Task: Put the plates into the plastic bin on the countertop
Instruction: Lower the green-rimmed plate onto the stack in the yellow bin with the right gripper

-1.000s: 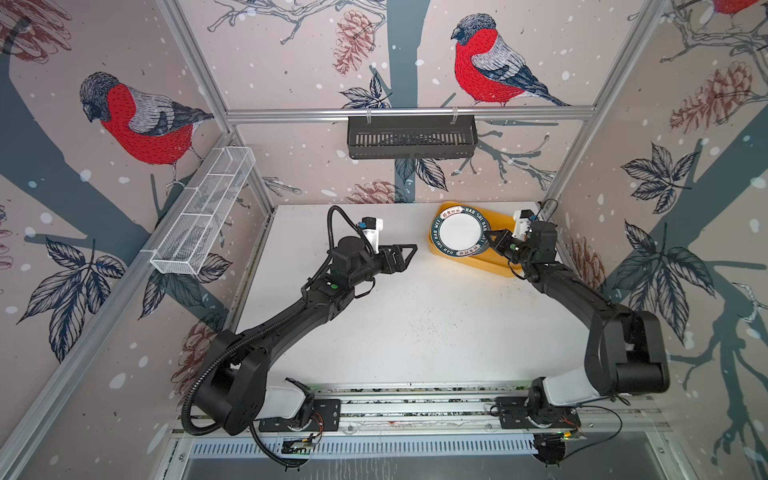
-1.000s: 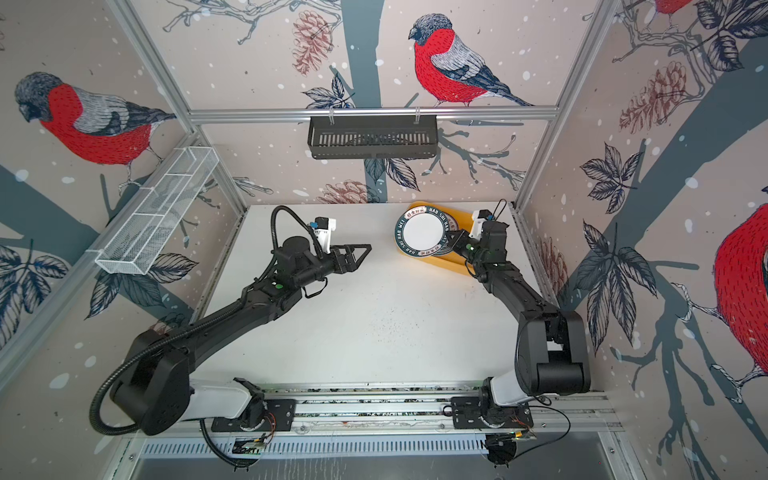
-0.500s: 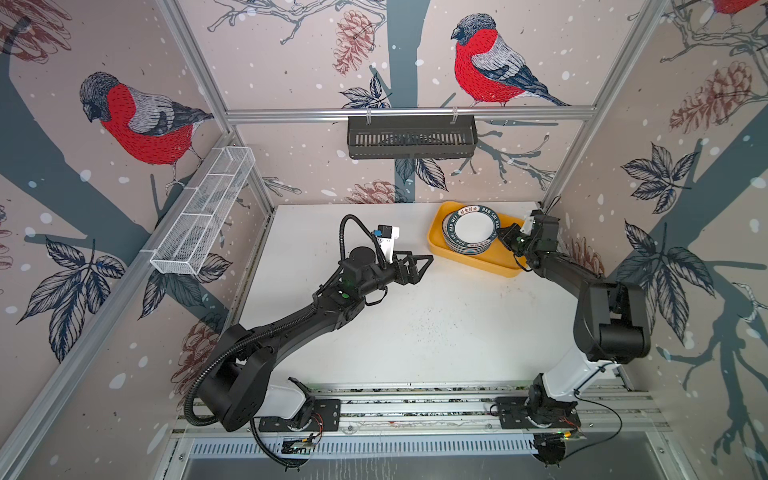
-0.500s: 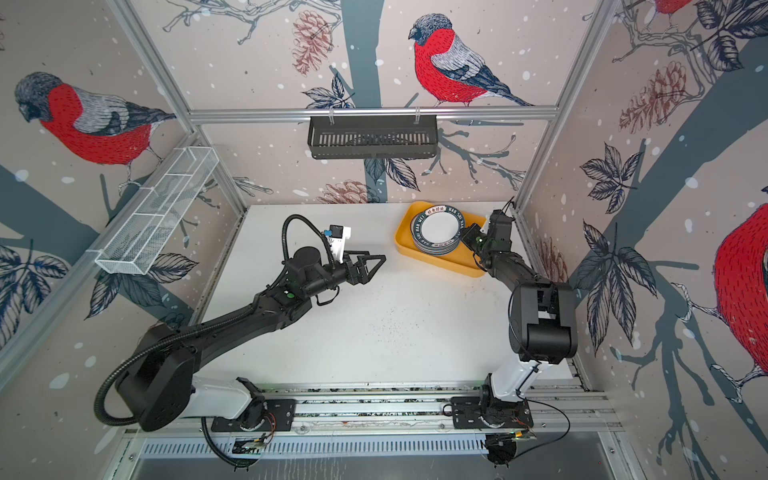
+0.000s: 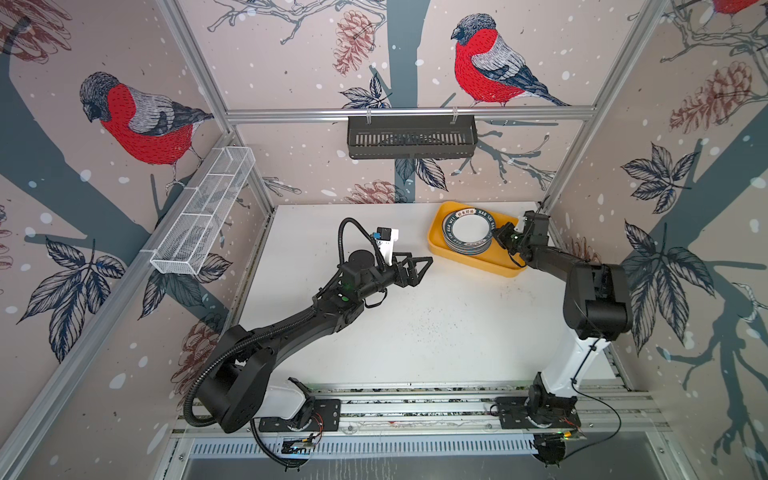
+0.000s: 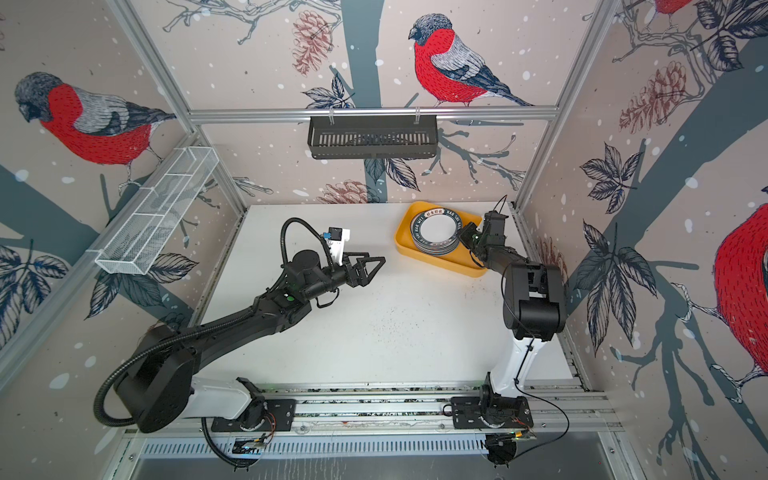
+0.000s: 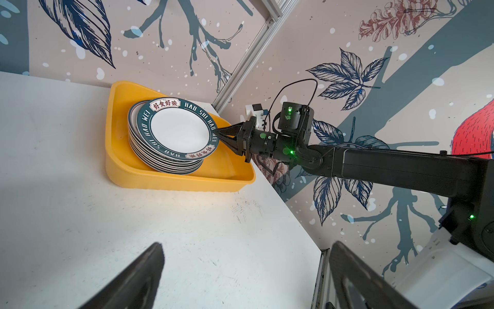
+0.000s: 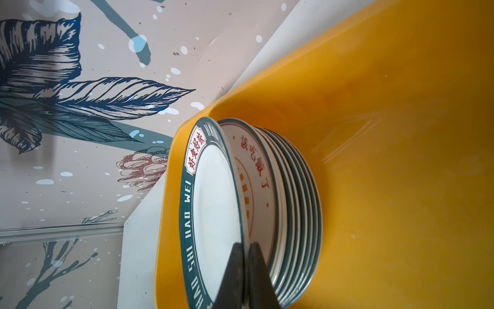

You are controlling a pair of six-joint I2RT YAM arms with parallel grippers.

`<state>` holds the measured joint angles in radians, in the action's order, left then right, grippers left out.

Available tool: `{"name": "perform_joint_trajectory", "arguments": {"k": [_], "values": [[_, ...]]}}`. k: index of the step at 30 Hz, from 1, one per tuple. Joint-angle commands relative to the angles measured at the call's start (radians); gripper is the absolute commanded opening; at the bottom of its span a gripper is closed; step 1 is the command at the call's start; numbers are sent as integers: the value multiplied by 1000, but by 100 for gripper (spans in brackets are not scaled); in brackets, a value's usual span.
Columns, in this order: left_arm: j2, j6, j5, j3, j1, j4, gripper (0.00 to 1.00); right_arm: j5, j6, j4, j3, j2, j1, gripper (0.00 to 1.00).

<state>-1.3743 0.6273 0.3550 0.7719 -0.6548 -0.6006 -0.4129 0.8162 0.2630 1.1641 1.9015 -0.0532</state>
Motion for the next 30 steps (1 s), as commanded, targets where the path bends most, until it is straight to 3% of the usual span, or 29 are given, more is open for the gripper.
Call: {"name": "perform_joint_trajectory", "arguments": {"k": [1, 11, 14, 24, 30], "values": [[-1, -14, -18, 0, -2, -68, 96, -10, 16, 34, 20, 14, 4, 1], [-21, -22, -21, 22, -2, -62, 96, -15, 10, 3, 70, 76, 22, 1], [-20, -20, -21, 21, -2, -62, 96, -16, 12, 4, 73, 85, 24, 7], [-16, -27, -29, 20, -2, -53, 96, 8, 8, -18, 76, 79, 24, 12], [-14, -29, -31, 18, -2, -49, 96, 19, -1, -33, 80, 74, 23, 23]]}}
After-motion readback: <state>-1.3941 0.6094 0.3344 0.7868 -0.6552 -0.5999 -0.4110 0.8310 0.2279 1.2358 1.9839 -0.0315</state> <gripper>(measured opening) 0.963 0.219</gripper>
